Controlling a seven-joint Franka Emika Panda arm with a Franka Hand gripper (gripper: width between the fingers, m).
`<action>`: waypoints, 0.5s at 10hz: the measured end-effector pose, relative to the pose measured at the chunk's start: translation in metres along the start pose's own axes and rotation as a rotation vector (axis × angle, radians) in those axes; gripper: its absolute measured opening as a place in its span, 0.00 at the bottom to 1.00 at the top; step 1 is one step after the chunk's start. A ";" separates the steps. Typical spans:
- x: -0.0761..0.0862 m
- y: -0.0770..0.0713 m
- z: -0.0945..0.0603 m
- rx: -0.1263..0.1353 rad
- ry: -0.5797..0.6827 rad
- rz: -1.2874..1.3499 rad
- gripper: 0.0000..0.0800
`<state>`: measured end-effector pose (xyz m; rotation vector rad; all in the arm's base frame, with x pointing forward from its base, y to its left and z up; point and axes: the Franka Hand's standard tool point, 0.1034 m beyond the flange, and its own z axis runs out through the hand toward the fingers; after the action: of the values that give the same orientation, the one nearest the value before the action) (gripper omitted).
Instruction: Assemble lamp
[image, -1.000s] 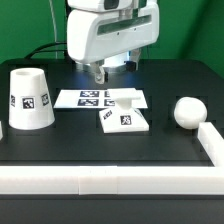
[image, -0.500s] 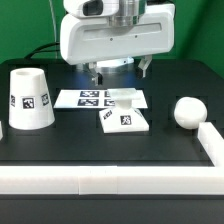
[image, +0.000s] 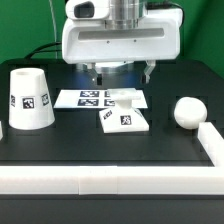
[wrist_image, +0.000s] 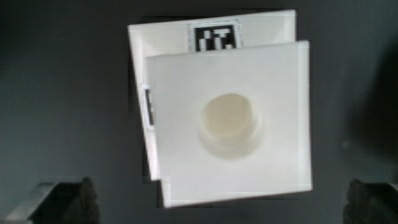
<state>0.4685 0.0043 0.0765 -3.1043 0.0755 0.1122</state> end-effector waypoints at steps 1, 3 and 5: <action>0.000 0.001 0.005 0.001 0.000 -0.001 0.87; -0.002 0.001 0.014 0.003 -0.010 -0.003 0.87; -0.005 0.001 0.024 0.008 -0.020 -0.004 0.87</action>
Offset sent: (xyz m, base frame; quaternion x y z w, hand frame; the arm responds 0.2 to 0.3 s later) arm 0.0040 -0.0002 -0.0155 0.0023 0.0134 0.0096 0.9999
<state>0.4619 0.0048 0.0525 -3.0948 0.0685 0.1427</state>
